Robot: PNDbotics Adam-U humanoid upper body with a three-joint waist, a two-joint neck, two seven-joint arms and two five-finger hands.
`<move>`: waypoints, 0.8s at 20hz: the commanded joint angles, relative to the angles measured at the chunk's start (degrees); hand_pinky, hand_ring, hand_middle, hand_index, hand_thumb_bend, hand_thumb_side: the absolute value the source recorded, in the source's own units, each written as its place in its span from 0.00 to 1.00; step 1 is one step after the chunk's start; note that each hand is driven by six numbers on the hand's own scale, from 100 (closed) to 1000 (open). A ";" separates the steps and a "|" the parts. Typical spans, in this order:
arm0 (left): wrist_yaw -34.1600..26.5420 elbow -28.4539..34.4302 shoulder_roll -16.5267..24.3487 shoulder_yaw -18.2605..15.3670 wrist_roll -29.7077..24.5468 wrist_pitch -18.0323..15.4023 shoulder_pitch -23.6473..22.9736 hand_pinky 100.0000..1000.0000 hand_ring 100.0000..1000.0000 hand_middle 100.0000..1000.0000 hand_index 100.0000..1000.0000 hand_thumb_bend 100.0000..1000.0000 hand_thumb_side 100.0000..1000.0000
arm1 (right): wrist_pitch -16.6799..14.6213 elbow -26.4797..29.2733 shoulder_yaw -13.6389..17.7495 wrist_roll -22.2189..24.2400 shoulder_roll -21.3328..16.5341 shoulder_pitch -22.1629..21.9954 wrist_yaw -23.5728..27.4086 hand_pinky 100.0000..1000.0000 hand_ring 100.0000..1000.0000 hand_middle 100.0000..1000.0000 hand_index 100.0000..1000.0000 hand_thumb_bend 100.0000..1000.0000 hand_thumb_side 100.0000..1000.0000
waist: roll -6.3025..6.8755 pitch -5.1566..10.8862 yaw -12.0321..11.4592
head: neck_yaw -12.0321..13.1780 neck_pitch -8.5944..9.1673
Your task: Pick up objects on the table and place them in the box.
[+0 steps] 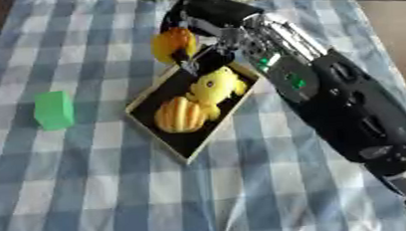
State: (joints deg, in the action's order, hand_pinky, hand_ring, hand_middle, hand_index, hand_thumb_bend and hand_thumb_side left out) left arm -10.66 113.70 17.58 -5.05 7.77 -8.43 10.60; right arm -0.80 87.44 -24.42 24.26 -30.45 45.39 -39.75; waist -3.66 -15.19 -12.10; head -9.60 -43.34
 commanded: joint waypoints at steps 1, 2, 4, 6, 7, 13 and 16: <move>-0.12 0.89 0.37 -0.11 -0.04 -0.10 0.56 0.67 0.84 0.68 0.79 0.00 0.68 | -2.85 -4.15 0.15 -0.01 0.08 1.28 -0.80 0.88 0.88 0.61 0.75 0.00 0.00 | -0.39 0.40 0.03 | 0.14 0.24; -0.13 0.89 0.35 -0.08 -0.07 -0.08 0.59 0.67 0.84 0.68 0.79 0.00 0.69 | -3.74 -5.58 0.18 -0.33 0.34 1.45 -0.85 0.88 0.88 0.61 0.75 0.00 0.00 | -0.35 0.38 0.09 | 0.14 0.20; -0.14 0.89 0.33 -0.06 -0.11 -0.04 0.57 0.67 0.84 0.68 0.79 0.00 0.69 | -6.06 -8.22 0.53 -1.16 0.73 1.70 -1.11 0.88 0.88 0.61 0.75 0.00 0.00 | -0.26 0.34 0.22 | 0.19 0.12; -0.14 0.89 0.30 -0.06 -0.13 -0.02 0.53 0.67 0.84 0.68 0.79 0.00 0.69 | -8.00 -10.23 0.93 -1.86 1.02 1.79 -1.57 0.88 0.88 0.61 0.75 0.00 0.00 | -0.20 0.30 0.30 | 0.22 0.01; -0.13 0.89 0.29 -0.06 -0.15 -0.01 0.51 0.67 0.84 0.68 0.79 0.00 0.69 | -8.73 -10.92 1.03 -2.09 1.10 1.75 -1.76 0.88 0.88 0.61 0.74 0.00 0.00 | -0.18 0.28 0.32 | 0.23 -0.03; -0.10 0.89 0.19 -0.19 -0.10 0.09 0.21 0.67 0.84 0.68 0.79 0.00 0.69 | -10.84 -12.32 1.30 -2.17 0.83 0.67 -1.98 0.89 0.94 0.74 0.81 0.00 0.09 | -0.34 0.24 0.39 | 0.39 -0.21; -0.15 0.89 0.09 -0.15 -0.15 0.12 0.23 0.67 0.84 0.68 0.79 0.00 0.69 | -13.04 -12.89 1.28 0.14 0.86 0.61 -2.87 0.97 1.00 0.98 0.97 0.00 0.86 | -0.30 0.22 0.44 | 0.51 -0.27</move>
State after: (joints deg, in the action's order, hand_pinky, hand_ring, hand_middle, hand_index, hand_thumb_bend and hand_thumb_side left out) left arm -10.76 113.70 17.12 -5.06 7.73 -8.39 10.58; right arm -12.97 74.40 -23.82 23.77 -28.53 45.27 -42.11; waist -3.66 -15.19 -11.72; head -9.23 -43.36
